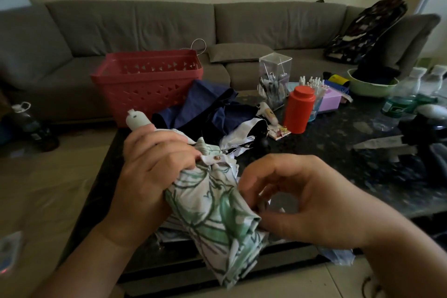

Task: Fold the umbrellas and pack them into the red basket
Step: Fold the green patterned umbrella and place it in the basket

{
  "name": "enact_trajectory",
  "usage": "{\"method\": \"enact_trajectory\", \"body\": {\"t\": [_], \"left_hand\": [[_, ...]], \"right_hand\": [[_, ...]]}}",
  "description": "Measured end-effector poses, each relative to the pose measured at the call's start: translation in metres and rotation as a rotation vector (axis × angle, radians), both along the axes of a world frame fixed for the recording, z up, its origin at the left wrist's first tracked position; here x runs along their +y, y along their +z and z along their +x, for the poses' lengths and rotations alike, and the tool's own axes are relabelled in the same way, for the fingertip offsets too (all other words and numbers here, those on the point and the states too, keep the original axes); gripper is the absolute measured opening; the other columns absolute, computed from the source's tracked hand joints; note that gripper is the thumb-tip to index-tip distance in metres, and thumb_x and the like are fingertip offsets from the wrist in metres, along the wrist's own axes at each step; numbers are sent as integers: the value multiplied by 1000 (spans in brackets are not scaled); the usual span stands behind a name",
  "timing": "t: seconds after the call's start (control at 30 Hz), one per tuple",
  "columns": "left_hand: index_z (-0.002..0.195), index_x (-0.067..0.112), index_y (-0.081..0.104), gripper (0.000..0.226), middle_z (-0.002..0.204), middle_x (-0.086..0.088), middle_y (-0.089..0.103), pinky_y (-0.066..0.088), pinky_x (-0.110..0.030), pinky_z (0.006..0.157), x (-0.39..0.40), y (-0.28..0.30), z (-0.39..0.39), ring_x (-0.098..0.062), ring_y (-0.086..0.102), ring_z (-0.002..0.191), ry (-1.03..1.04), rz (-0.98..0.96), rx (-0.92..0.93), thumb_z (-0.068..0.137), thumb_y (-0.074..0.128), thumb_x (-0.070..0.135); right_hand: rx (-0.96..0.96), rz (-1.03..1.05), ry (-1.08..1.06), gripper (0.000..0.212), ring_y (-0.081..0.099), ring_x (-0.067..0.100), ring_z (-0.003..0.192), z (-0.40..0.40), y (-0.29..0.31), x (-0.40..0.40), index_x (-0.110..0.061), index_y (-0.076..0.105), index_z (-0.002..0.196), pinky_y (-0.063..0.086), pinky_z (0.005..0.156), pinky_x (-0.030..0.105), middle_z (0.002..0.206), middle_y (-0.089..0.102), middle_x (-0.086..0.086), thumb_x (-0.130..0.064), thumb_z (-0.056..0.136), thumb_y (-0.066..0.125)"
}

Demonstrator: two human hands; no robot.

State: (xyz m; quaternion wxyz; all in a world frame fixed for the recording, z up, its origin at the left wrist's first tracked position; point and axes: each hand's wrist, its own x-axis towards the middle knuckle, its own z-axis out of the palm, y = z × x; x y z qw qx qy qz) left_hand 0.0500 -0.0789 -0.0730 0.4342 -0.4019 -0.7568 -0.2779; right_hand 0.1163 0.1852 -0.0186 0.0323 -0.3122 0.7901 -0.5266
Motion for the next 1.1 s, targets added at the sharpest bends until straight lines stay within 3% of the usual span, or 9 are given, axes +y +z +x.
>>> {"method": "enact_trajectory", "body": {"t": [0.13,0.23,0.33,0.57,0.77,0.9,1.1], "left_hand": [[96,21,60,6,100,0,74,39,-57,109,0,-5,-2,-19,63,110,8,-3,-80,95,66,23],[90,13,69,11,97,-1,75,42,-61,104,0,-6,-4,-21,65,107,38,-9,-103,94,65,23],[92,19,66,5,97,1,75,42,-61,102,1,-6,-5,-25,68,103,65,-50,-102,93,66,24],[92,19,68,5,97,5,72,39,-54,108,-3,-11,-13,-23,68,104,109,-100,-109,91,65,23],[89,17,69,8,90,3,69,39,-40,100,-2,-18,-19,-21,63,98,158,-126,-166,88,66,24],[88,17,69,11,87,4,67,31,-30,93,-6,-18,-23,-18,59,95,217,-107,-214,83,69,27],[93,16,71,14,90,1,70,38,-42,90,-17,-13,-27,-29,64,95,329,-106,-198,82,76,23]], "right_hand": [[-2,-50,22,43,68,36,82,3,3,-3,-13,73,120,58,80,51,92,72,16,10,83,74],[39,-72,-25,24,69,35,78,2,0,-4,-12,78,107,59,76,48,89,73,16,-1,87,76],[82,-56,-110,19,72,28,77,3,-2,-7,-19,78,98,61,74,42,86,75,11,-5,85,77],[305,322,-196,19,74,10,77,1,0,-8,-27,77,90,59,69,27,85,73,-11,-14,76,74],[518,438,-190,10,71,6,74,-9,-8,-10,-23,81,90,58,66,29,86,73,-12,-18,84,76],[601,388,-320,6,67,9,70,-15,-18,-10,-19,76,83,57,60,34,80,68,-11,-16,86,72],[746,289,-478,9,63,21,67,-18,-34,-22,-10,69,80,53,53,41,80,65,-2,-7,89,71]]}}
